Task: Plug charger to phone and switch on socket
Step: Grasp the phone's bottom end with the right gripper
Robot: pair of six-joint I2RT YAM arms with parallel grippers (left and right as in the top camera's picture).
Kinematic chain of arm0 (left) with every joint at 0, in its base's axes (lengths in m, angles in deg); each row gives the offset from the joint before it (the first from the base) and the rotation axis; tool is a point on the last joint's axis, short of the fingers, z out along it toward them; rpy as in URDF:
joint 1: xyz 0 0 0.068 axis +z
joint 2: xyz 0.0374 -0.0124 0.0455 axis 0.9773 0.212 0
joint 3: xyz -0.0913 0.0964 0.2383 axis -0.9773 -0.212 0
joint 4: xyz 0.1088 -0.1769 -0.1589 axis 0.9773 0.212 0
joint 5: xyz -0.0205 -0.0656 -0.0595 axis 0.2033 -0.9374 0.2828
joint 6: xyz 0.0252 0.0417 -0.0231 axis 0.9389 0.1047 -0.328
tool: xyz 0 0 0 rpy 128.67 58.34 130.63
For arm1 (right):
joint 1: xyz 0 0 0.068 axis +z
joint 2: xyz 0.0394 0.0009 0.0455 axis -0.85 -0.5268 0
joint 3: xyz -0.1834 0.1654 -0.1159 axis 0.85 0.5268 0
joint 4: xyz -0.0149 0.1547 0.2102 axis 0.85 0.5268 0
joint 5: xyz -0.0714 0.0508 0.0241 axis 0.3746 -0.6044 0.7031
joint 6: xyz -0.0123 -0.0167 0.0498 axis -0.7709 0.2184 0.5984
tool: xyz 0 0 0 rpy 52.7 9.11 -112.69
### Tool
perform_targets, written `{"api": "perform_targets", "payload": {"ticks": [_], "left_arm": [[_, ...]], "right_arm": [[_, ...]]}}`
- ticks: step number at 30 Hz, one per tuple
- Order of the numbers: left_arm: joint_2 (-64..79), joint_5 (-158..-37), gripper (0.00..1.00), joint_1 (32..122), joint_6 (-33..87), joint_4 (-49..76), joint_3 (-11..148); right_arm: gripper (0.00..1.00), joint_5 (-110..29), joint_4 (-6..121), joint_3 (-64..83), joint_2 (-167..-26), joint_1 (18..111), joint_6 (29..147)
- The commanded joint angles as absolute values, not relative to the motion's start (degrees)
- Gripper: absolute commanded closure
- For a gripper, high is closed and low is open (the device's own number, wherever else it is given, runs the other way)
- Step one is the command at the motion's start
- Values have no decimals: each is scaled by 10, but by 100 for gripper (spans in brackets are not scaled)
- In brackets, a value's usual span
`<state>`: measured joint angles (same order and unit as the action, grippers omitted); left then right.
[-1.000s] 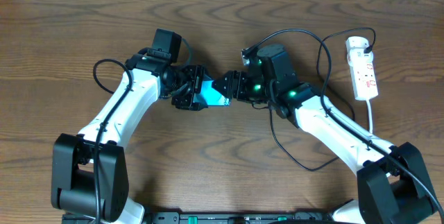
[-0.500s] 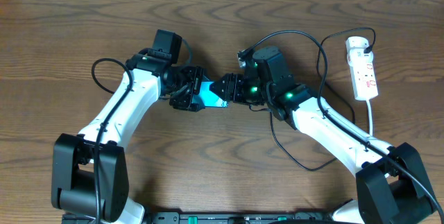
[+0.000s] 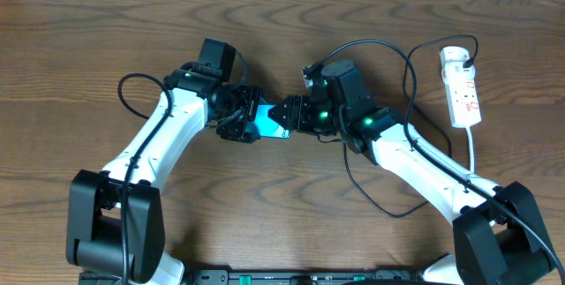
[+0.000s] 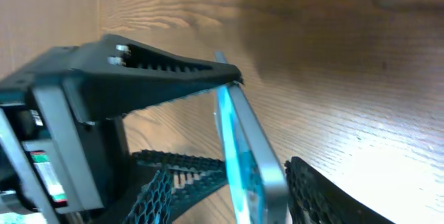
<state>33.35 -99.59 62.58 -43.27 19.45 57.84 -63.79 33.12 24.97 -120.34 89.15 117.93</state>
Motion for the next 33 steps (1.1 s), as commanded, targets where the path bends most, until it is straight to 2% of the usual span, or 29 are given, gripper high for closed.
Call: {"api": "perform_targets", "payload": {"ticks": [1, 8, 18, 33], "left_arm": [[320, -994, 93, 625, -430, 196, 575], [320, -995, 93, 625, -430, 196, 575], [320, -996, 93, 625, -430, 196, 575], [320, -1005, 93, 622, -430, 196, 575]], "right_arm": [[49, -626, 341, 243, -1202, 895, 1159], [50, -625, 345, 243, -1202, 898, 1157], [61, -619, 346, 243, -1202, 902, 1154], [70, -602, 346, 243, -1202, 913, 1153]]}}
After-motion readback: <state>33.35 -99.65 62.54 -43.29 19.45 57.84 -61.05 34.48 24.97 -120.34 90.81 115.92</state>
